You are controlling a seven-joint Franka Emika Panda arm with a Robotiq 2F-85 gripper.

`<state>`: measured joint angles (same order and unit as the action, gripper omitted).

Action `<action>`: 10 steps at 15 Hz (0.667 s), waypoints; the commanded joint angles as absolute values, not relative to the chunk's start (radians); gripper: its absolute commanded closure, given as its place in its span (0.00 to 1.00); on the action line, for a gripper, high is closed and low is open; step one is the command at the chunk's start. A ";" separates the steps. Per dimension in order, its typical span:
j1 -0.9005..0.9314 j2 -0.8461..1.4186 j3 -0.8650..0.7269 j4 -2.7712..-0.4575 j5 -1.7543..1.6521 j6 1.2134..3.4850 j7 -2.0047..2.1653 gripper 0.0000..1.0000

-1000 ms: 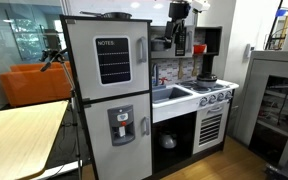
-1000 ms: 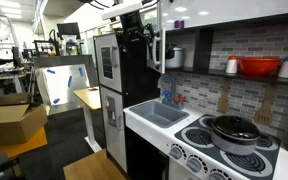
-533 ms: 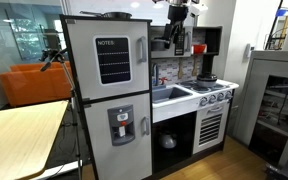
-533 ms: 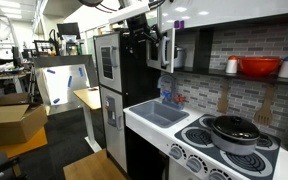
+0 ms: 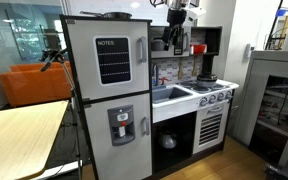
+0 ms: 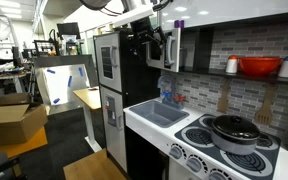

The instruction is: Move the pot from the sink to the top cabinet then close the cabinet door

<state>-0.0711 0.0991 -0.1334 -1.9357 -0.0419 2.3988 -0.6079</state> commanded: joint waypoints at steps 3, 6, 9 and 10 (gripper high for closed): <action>-0.113 0.154 -0.115 -1.877 -0.033 2.443 -0.617 0.00; -0.123 0.175 -0.112 -1.851 -0.034 2.454 -0.618 0.00; -0.128 0.191 -0.110 -1.831 -0.034 2.459 -0.619 0.00; -0.129 0.197 -0.109 -1.825 -0.033 2.461 -0.620 0.00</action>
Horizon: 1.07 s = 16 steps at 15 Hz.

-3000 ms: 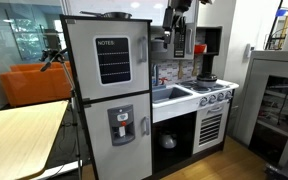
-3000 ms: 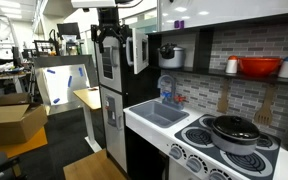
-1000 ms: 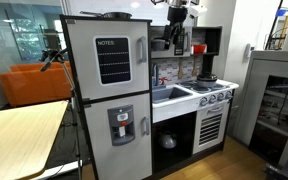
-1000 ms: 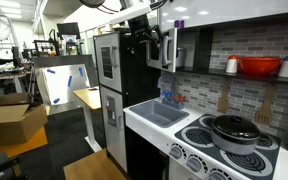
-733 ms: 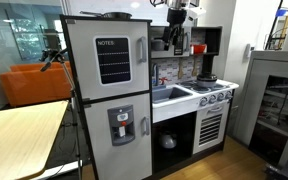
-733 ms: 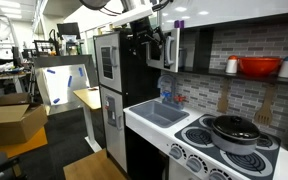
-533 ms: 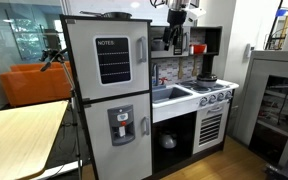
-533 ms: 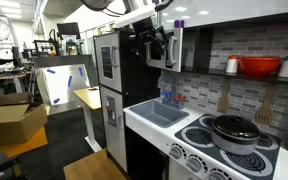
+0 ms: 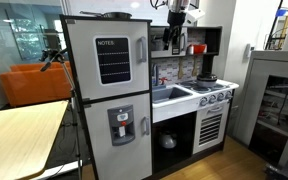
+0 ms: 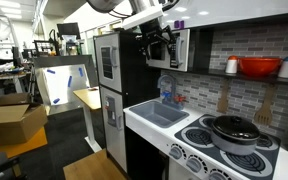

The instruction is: Move the pot from the sink to the top cabinet then close the cabinet door

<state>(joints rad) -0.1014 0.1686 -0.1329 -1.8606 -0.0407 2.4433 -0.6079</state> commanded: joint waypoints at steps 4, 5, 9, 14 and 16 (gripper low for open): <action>-0.137 0.219 -0.104 -1.801 -0.027 2.470 -0.621 0.00; -0.138 0.225 -0.104 -1.795 -0.028 2.473 -0.617 0.00; -0.145 0.243 -0.101 -1.769 -0.020 2.480 -0.618 0.00; -0.151 0.263 -0.099 -1.743 -0.014 2.484 -0.620 0.00; -0.153 0.267 -0.098 -1.738 -0.009 2.482 -0.620 0.00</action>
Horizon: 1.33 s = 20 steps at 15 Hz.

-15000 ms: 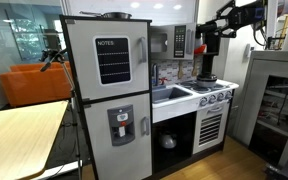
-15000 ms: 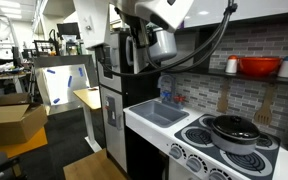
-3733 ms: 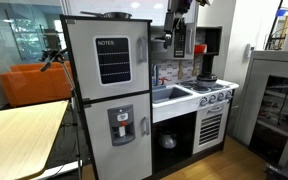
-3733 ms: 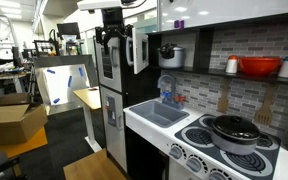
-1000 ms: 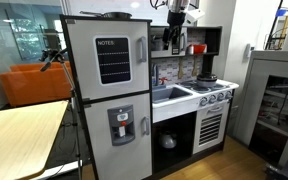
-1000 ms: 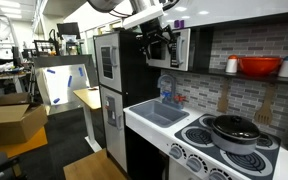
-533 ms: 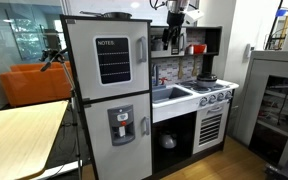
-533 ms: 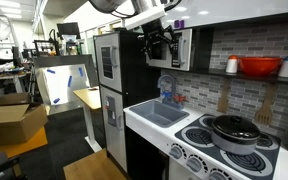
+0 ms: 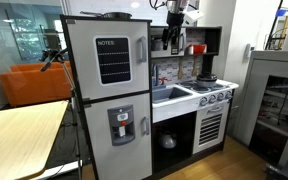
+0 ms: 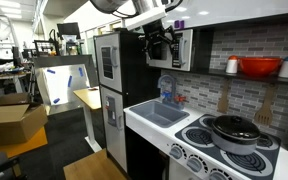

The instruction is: Move the pot from the sink to the top cabinet then close the cabinet door

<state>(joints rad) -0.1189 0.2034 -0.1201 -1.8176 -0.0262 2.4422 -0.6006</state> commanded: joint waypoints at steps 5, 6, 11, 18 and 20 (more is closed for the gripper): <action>-0.149 0.240 -0.101 -1.757 -0.010 2.457 -0.591 0.00; -0.146 0.227 -0.103 -1.766 -0.018 2.442 -0.574 0.00; -0.135 0.127 -0.102 -1.842 -0.019 2.372 -0.494 0.00; -0.100 -0.066 -0.095 -2.030 -0.024 2.193 -0.357 0.00; -0.097 -0.117 -0.101 -2.087 -0.008 2.147 -0.330 0.00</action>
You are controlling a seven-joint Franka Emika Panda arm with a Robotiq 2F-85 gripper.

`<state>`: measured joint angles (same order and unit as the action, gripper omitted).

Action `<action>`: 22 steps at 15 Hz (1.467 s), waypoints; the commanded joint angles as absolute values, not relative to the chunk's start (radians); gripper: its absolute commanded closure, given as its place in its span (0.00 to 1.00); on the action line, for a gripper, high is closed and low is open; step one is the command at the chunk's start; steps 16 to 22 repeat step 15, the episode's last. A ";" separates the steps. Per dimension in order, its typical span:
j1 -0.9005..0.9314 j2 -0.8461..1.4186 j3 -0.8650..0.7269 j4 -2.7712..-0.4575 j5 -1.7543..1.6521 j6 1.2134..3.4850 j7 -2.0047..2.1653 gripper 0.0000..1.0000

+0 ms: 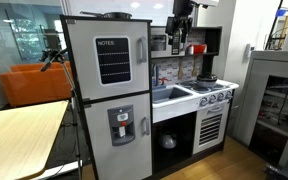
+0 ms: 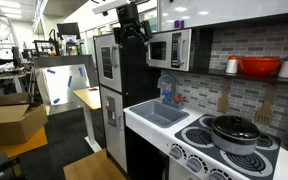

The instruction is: Move the pot from the sink to the top cabinet then close the cabinet door

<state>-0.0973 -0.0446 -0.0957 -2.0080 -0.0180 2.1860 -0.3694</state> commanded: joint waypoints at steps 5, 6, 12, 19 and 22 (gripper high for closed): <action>-0.116 -0.194 -0.145 -2.195 -0.008 2.092 -0.292 0.00; -0.125 -0.203 -0.159 -2.210 -0.010 2.098 -0.291 0.00; -0.152 -0.209 -0.216 -2.214 -0.016 2.099 -0.309 0.00; -0.147 -0.204 -0.209 -2.214 -0.016 2.099 -0.307 0.00; -0.147 -0.204 -0.209 -2.214 -0.016 2.099 -0.307 0.00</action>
